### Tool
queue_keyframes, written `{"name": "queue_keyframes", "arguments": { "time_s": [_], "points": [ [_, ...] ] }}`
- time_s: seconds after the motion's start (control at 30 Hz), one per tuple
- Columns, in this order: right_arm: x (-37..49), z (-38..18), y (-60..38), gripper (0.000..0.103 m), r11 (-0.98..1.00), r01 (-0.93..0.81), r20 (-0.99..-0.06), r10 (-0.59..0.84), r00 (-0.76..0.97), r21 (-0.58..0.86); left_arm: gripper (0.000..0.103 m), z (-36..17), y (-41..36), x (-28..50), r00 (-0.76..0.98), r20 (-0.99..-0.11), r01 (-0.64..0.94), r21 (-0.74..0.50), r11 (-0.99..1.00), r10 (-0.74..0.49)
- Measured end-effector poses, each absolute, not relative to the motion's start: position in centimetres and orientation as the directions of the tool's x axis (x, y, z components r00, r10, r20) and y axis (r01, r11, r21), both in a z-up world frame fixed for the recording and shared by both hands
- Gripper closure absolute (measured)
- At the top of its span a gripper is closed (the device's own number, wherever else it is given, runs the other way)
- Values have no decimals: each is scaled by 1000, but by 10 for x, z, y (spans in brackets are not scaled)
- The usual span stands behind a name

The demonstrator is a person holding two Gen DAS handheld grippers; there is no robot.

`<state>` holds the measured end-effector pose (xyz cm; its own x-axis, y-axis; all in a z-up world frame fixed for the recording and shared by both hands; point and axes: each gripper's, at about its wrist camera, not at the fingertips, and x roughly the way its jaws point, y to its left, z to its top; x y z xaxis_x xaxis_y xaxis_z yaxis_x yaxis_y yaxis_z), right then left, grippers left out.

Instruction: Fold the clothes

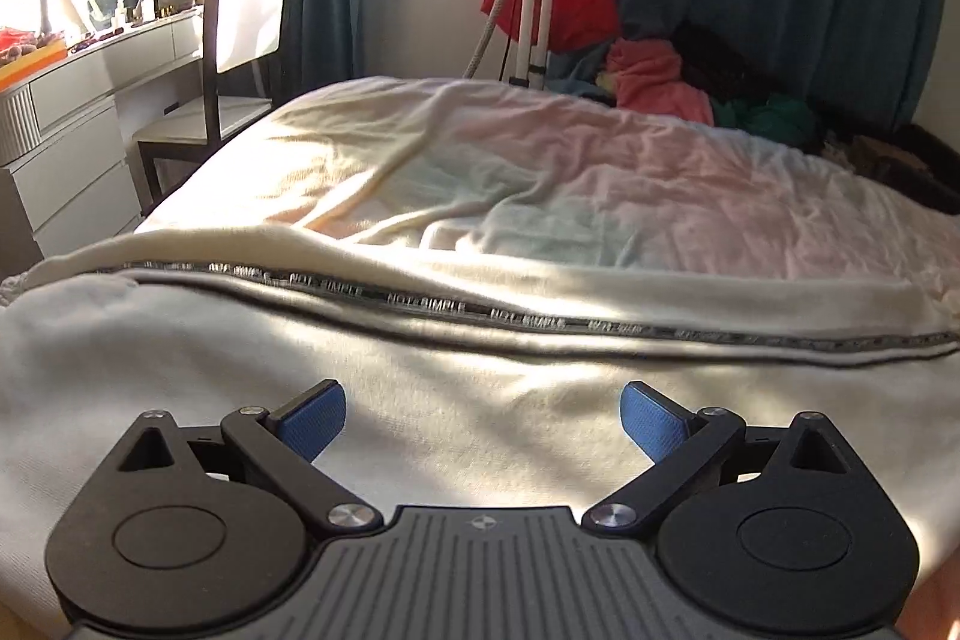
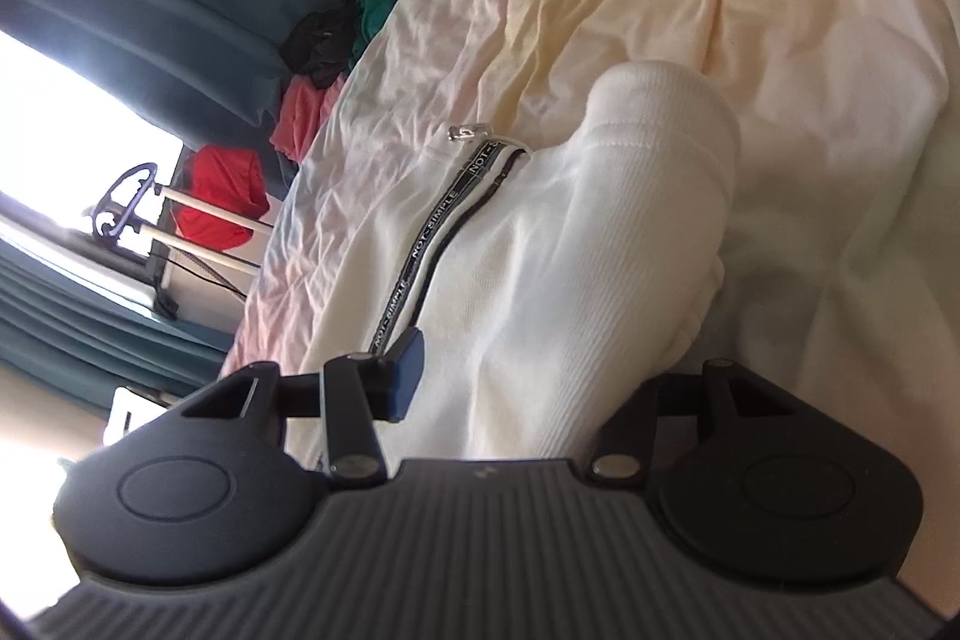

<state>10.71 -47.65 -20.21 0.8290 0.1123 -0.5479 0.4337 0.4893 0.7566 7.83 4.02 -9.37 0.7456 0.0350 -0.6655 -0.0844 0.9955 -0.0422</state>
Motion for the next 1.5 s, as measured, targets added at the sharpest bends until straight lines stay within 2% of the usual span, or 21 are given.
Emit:
{"name": "queue_keyframes", "arguments": {
  "time_s": [0.1, 0.17, 0.23, 0.7, 0.83, 1.07, 1.13, 1.23, 1.3, 1.33, 1.37, 1.4, 1.5],
  "points": [
    [112, -199, -471, 50, 533, 442, -566, 86, 820, 722, 4, -125, 44, 83, 702, -710, -98, -19, 995, 55],
    [115, -196, -467, 50, 563, 446, -577, 68, 814, 696, 2, -131, 41, 82, 704, -706, -87, 22, 996, 77],
    [117, -194, -464, 50, 591, 449, -587, 53, 808, 670, 0, -132, 35, 82, 700, -708, -74, 53, 996, 90],
    [123, -190, -454, 50, 681, 441, -614, 16, 789, 585, 0, -131, 30, 74, 701, -707, -55, 70, 996, 88],
    [121, -190, -456, 50, 667, 424, -592, 33, 805, 613, 0, -133, 29, 72, 702, -705, -55, 80, 995, 95],
    [109, -178, -461, 50, 575, 272, -404, 113, 908, 771, 0, -135, 26, 73, 694, -713, -43, 104, 994, 105],
    [111, -183, -462, 50, 547, 277, -409, 134, 903, 790, 0, -135, 26, 73, 691, -715, -42, 106, 993, 105],
    [117, -202, -469, 51, 494, 339, -468, 162, 869, 801, 0, -136, 26, 74, 689, -717, -40, 109, 993, 106],
    [119, -212, -472, 55, 470, 380, -504, 171, 847, 797, 0, -136, 24, 74, 687, -719, -40, 113, 993, 110],
    [119, -214, -472, 62, 471, 394, -518, 166, 839, 789, 0, -137, 24, 75, 685, -720, -39, 115, 993, 110],
    [120, -215, -472, 76, 478, 407, -532, 158, 832, 778, 0, -137, 24, 75, 683, -722, -37, 117, 992, 110],
    [120, -213, -470, 81, 497, 417, -546, 145, 825, 761, 0, -137, 24, 75, 682, -723, -36, 116, 993, 109],
    [120, -199, -461, 88, 568, 424, -560, 81, 824, 706, 0, -137, 24, 76, 678, -727, -32, 113, 993, 105]
  ]
}}
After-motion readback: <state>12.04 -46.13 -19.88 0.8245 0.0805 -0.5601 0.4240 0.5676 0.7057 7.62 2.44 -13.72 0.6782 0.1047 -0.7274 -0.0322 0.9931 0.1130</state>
